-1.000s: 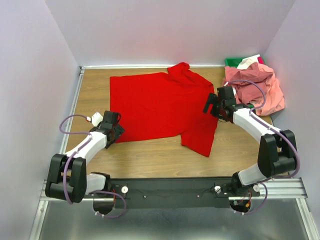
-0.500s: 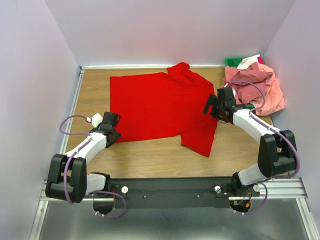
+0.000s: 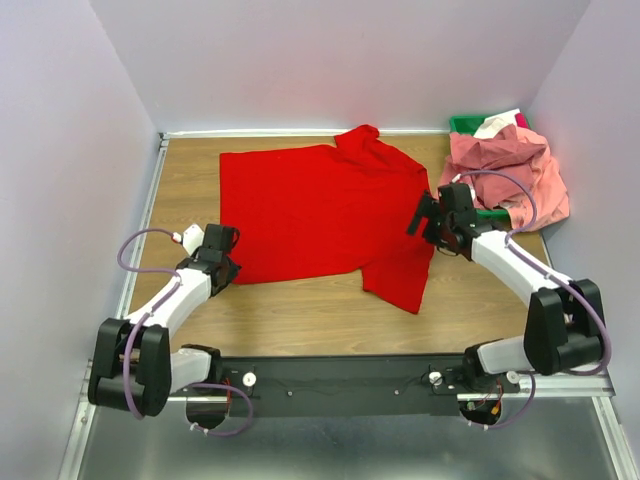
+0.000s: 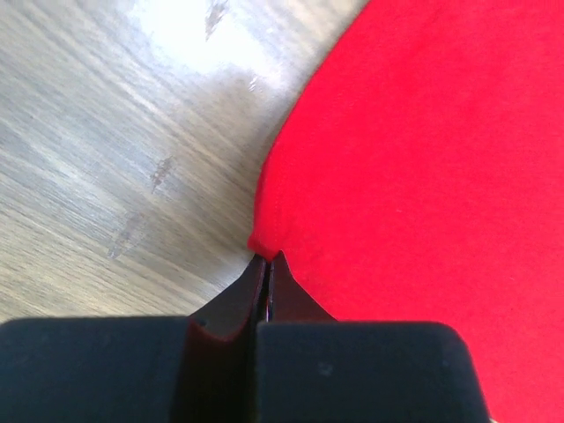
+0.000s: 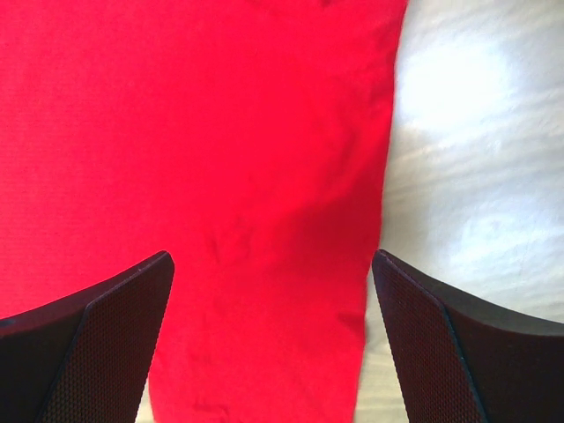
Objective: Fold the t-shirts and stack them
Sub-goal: Fold the tshirt
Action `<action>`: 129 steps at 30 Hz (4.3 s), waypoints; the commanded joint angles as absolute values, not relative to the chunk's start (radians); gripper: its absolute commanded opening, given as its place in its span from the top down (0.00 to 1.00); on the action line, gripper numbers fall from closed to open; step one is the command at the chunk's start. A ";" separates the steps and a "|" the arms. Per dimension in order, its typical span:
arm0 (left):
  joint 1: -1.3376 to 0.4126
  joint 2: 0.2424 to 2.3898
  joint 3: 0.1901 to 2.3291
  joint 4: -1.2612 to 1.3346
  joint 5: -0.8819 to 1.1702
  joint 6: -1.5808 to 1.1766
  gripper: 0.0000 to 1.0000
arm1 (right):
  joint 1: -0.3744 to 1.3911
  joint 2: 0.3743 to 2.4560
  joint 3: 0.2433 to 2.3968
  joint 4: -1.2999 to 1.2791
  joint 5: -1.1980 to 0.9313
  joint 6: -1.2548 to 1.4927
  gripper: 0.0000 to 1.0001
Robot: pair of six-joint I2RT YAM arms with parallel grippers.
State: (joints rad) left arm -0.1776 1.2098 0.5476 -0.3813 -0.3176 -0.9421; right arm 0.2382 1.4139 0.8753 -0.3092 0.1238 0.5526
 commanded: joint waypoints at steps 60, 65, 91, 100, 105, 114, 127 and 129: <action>-0.153 0.836 0.545 -0.581 -0.402 -1.140 1.00 | 0.866 1.065 0.532 -0.825 -0.043 0.877 0.99; -0.153 0.743 0.538 -0.615 -0.407 -1.187 1.00 | 0.922 1.015 0.571 -0.896 -0.026 0.894 1.00; -0.153 0.943 0.620 -0.436 -0.376 -1.077 1.00 | 0.720 1.262 1.025 -0.718 0.532 0.686 1.00; -0.149 1.061 0.678 -0.370 -0.371 -1.063 1.00 | 0.630 1.385 1.132 -0.632 0.503 0.611 1.00; -0.132 1.163 0.732 -0.368 -0.376 -1.055 1.00 | 0.600 1.445 1.184 -0.623 0.508 0.584 1.00; -0.098 1.267 0.785 -0.315 -0.359 -1.019 1.00 | 0.549 1.551 1.264 -0.580 0.465 0.502 0.99; -0.043 1.440 0.839 -0.261 -0.301 -0.945 0.99 | 0.482 1.798 1.417 -0.554 0.442 0.434 1.00; -0.038 1.456 0.844 -0.253 -0.295 -0.936 0.81 | 0.474 1.837 1.443 -0.552 0.442 0.430 1.00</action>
State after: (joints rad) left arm -0.0544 1.4246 0.8207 -0.2890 -0.3237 -0.9787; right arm 0.4942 1.7817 1.3849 -0.5690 0.4488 0.4538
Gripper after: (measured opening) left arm 0.111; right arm 0.012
